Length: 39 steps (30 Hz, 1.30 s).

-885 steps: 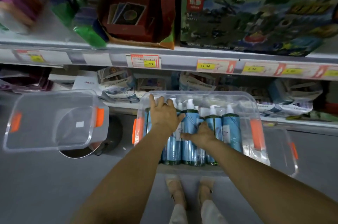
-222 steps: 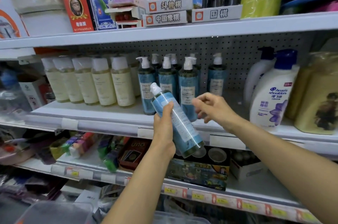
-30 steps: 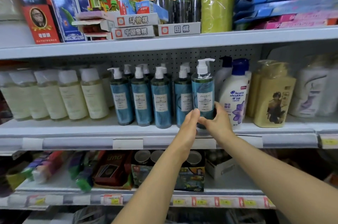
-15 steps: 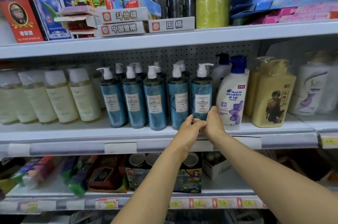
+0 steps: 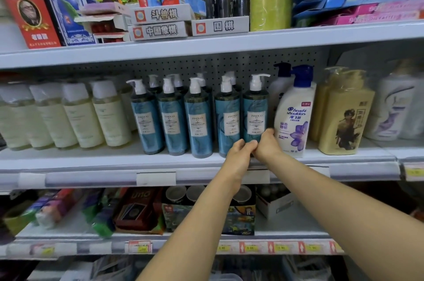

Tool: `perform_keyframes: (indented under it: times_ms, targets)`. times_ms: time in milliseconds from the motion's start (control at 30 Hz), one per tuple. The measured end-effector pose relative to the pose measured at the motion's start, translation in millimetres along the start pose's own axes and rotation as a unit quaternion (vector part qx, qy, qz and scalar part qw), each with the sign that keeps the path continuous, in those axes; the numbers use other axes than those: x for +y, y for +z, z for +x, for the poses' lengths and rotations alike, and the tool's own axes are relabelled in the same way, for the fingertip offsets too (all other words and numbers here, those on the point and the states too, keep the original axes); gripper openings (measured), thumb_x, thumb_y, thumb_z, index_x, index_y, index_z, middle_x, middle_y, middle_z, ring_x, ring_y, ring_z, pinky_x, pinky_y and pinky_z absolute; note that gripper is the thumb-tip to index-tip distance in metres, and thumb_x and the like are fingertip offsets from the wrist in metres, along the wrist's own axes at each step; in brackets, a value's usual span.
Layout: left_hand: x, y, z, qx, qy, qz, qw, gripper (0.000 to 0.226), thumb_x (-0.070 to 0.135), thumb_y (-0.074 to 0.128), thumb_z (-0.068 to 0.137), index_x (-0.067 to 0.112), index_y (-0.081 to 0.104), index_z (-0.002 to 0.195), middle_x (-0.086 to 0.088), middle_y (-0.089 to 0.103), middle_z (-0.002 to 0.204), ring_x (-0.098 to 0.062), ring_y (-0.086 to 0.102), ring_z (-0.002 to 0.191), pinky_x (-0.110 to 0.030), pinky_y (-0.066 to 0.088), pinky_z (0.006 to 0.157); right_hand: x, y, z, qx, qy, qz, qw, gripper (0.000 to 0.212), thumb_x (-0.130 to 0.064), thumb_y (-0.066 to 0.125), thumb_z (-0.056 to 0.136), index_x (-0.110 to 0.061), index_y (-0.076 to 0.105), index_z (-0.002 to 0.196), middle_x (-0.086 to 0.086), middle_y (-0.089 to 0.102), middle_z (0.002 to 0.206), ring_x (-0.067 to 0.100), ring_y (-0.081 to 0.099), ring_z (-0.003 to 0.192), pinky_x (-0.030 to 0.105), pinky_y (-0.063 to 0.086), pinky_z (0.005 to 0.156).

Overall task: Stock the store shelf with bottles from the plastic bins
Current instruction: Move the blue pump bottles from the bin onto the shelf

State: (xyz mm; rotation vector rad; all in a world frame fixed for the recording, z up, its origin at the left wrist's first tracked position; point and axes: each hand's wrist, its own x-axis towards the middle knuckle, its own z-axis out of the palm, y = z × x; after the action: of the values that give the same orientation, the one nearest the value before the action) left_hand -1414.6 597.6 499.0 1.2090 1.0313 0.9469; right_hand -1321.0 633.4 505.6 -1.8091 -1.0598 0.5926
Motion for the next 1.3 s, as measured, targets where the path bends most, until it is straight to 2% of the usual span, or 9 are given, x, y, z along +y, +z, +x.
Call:
perform_keyframes:
  times_ms: [133,200,333,533,767,867,1000,1133,1300]
  targets:
    - [3,-6,-12,0.019,0.007,-0.071,0.997,0.047,0.043,0.051,0.1,0.019,0.049,0.139,0.005,0.054,0.138,-0.01,0.052,0.124,-0.031,0.042,0.106,-2,-14,-18,-0.053,-0.013,-0.046,0.997,0.06,-0.009,0.067,0.087,0.003,0.031,0.134,0.02,0.051,0.134,0.036,0.052,0.123,0.04,0.045,0.101]
    - [1,-11,-18,0.035,0.002,-0.124,0.992,0.033,0.037,0.05,0.103,0.02,0.051,0.131,0.003,0.054,0.129,-0.012,0.052,0.12,-0.031,0.045,0.1,3,-15,-22,-0.029,-0.032,-0.045,0.998,0.059,-0.008,0.064,0.085,-0.002,0.032,0.135,0.018,0.05,0.136,0.037,0.05,0.124,0.045,0.044,0.104]
    - [-3,-25,-40,0.057,-0.027,-0.206,0.977,0.035,0.031,0.053,0.102,0.01,0.055,0.13,-0.008,0.063,0.127,-0.024,0.062,0.115,-0.04,0.054,0.094,12,-19,-43,0.038,-0.1,0.008,0.994,0.054,-0.008,0.06,0.09,-0.013,0.038,0.139,0.01,0.05,0.135,0.028,0.047,0.126,0.045,0.042,0.107]
    - [-20,-31,-58,0.05,-0.067,-0.273,0.958,0.028,0.027,0.054,0.1,0.009,0.06,0.121,-0.01,0.069,0.117,-0.026,0.068,0.104,-0.043,0.055,0.093,27,-27,-87,0.044,-0.169,0.113,0.978,0.032,-0.002,0.056,0.093,-0.017,0.053,0.121,-0.003,0.058,0.107,0.005,0.055,0.09,0.025,0.05,0.088]
    - [-45,1,-77,0.014,-0.115,-0.293,0.949,0.022,0.026,0.052,0.1,0.012,0.06,0.115,-0.009,0.07,0.11,-0.024,0.068,0.093,-0.038,0.055,0.084,63,-62,-117,0.04,-0.136,0.148,0.979,0.028,-0.005,0.057,0.094,-0.032,0.059,0.102,-0.006,0.063,0.1,0.026,0.065,0.096,0.047,0.056,0.086]
    - [-50,17,-84,0.009,-0.12,-0.288,0.95,0.022,0.025,0.053,0.099,0.011,0.062,0.114,-0.008,0.072,0.103,-0.023,0.068,0.089,-0.037,0.055,0.08,73,-80,-116,0.047,-0.127,0.149,0.979,0.02,-0.007,0.057,0.096,-0.027,0.061,0.101,-0.006,0.064,0.096,0.027,0.066,0.09,0.043,0.058,0.08]
    - [-54,39,-89,0.018,-0.115,-0.287,0.951,0.017,0.023,0.054,0.099,0.012,0.064,0.106,-0.008,0.072,0.1,-0.023,0.068,0.087,-0.039,0.054,0.084,88,-103,-115,0.041,-0.122,0.153,0.98,0.018,-0.005,0.057,0.096,-0.022,0.062,0.101,0.001,0.065,0.096,0.019,0.067,0.079,0.024,0.054,0.067]
    - [-62,80,-94,0.026,-0.115,-0.296,0.948,0.019,0.023,0.053,0.099,0.011,0.065,0.108,-0.009,0.072,0.099,-0.023,0.067,0.086,-0.038,0.054,0.082,117,-140,-113,0.012,-0.112,0.152,0.982,0.022,-0.002,0.056,0.096,-0.023,0.063,0.1,0.004,0.066,0.095,0.013,0.067,0.073,0.031,0.055,0.07]
    - [-82,152,-101,0.027,-0.141,-0.318,0.937,0.016,0.025,0.053,0.099,0.013,0.064,0.103,-0.006,0.072,0.091,-0.021,0.066,0.079,-0.037,0.052,0.079,161,-211,-102,-0.002,-0.1,0.124,0.987,0.022,0.002,0.055,0.095,-0.018,0.064,0.099,0.005,0.068,0.093,0.008,0.065,0.066,0.026,0.054,0.065]
